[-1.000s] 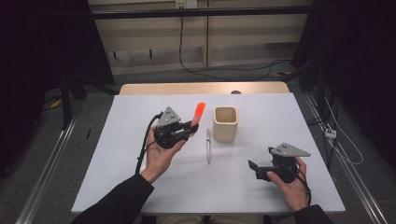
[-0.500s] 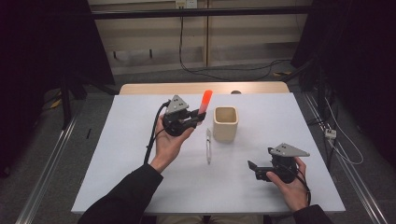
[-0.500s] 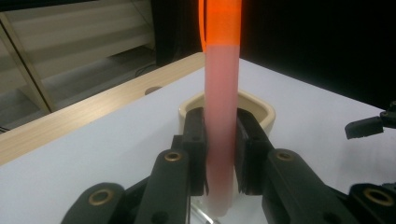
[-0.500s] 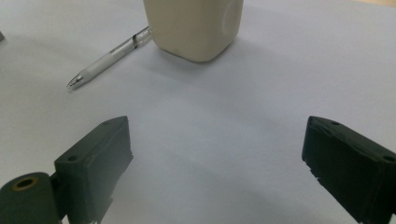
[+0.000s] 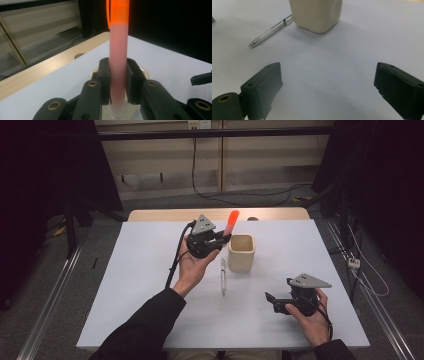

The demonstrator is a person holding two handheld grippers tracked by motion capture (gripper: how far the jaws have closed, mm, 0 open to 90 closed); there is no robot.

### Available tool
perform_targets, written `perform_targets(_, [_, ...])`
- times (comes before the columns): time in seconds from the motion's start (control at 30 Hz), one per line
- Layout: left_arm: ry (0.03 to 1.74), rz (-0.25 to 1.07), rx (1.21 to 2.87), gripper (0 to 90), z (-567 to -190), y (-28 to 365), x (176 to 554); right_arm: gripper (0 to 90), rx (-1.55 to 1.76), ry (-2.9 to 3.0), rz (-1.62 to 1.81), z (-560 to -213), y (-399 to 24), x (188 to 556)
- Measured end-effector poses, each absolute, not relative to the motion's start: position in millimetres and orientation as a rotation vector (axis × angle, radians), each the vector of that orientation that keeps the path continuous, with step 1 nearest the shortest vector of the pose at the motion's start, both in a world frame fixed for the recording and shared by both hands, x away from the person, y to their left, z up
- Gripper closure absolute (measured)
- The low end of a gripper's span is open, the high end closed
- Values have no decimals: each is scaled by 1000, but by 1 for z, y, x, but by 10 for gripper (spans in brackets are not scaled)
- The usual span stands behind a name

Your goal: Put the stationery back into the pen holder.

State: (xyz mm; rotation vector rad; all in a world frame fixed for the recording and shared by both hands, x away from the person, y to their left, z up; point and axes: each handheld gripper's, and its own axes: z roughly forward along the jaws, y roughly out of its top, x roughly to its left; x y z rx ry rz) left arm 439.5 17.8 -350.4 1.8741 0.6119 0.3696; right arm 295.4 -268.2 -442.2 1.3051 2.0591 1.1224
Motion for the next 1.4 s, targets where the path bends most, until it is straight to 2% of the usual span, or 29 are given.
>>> perform_targets(0.43, [633,363,1885,771,-357,-3,452,76,1300,2071,1122,-443,-268,295])
perform_targets(0.53, [629,432,1902,772,-360,-8,454,76,1297,2075,1122,-443,-267,296])
perform_targets(0.6, [648,389,1897,772,-363,-9,458,76,1295,2076,1120,-443,-267,296])
perform_targets(0.97, [575,372,1913,771,-367,-26,445,75,1304,2081,1119,-444,-267,296])
perform_targets(1.4, [617,367,1937,771,-378,-27,451,75,1296,2082,1116,-444,-267,296])
